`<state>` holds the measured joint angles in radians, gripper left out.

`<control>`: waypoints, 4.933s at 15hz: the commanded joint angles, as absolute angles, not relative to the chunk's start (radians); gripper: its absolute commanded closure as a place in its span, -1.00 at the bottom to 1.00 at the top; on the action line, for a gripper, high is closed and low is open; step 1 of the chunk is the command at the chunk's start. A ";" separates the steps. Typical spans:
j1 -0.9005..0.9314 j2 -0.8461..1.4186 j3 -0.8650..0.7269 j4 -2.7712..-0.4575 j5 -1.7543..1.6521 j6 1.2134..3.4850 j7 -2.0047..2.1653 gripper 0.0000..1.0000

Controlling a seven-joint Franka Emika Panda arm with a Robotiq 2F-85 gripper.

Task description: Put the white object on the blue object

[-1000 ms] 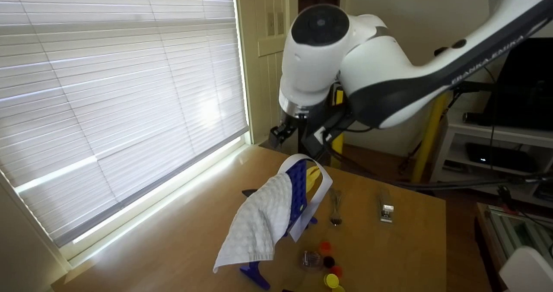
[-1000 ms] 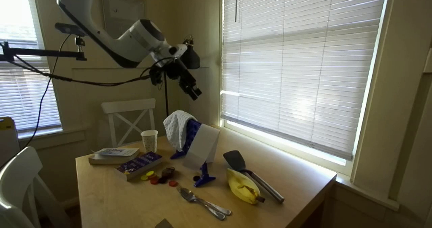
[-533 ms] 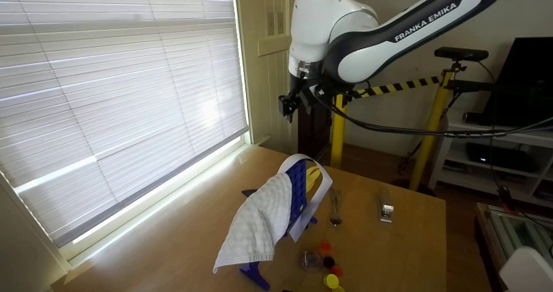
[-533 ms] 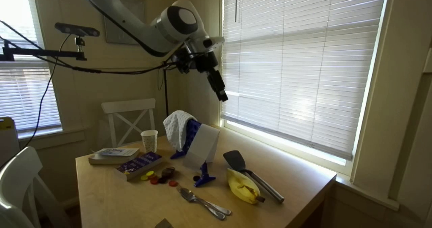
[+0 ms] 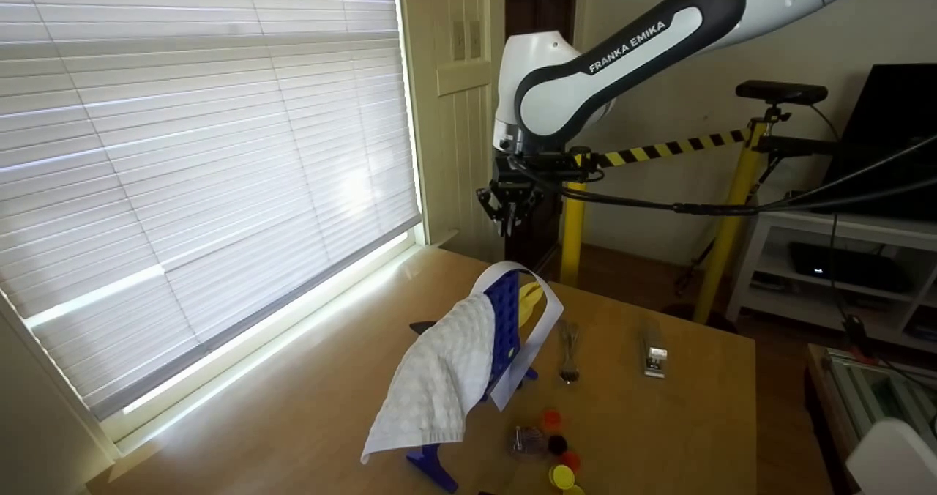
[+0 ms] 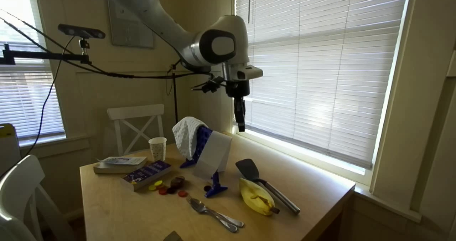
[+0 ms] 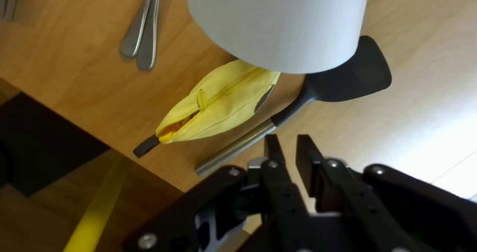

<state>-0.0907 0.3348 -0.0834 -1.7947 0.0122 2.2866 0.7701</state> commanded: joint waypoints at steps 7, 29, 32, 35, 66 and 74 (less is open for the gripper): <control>-0.130 0.493 -0.081 -1.681 0.316 2.235 0.749 0.98; -0.137 0.471 -0.068 -1.627 0.494 1.977 0.753 0.98; -0.139 0.470 -0.062 -1.628 0.529 1.969 0.739 0.98; -0.136 0.468 -0.057 -1.635 0.549 1.968 0.729 0.98; 0.030 -0.152 -0.049 -1.927 -0.167 1.945 0.348 0.20; 0.021 -0.209 -0.044 -1.935 -0.038 1.760 0.069 -0.89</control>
